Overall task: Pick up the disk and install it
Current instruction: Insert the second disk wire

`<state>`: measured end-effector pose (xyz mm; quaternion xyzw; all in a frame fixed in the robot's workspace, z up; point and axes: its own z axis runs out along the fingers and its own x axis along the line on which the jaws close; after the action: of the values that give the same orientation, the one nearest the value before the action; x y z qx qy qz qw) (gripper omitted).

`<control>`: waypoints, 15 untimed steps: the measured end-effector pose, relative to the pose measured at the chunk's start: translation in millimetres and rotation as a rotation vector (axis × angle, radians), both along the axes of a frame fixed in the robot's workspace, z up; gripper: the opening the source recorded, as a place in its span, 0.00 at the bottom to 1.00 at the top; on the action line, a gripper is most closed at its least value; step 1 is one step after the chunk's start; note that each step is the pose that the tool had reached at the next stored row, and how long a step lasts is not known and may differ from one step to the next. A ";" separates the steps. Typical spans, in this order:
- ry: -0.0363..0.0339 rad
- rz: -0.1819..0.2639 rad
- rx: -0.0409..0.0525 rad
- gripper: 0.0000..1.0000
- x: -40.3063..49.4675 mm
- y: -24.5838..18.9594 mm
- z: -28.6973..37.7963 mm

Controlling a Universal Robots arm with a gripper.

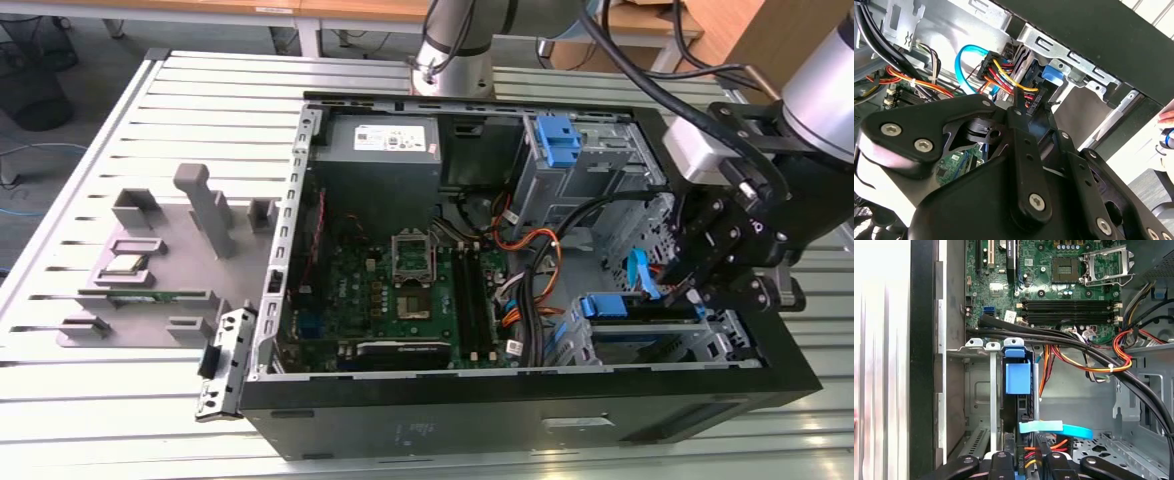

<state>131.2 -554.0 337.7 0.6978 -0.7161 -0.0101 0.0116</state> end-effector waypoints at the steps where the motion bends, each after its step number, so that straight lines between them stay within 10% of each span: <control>1: 0.0000 0.000 0.0004 0.31 0.7 0.0 -0.1; 15: 0.0000 0.000 0.0013 0.31 10.6 0.3 -0.5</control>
<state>141.7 -553.7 337.1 0.6978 -0.7161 -0.0106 0.0111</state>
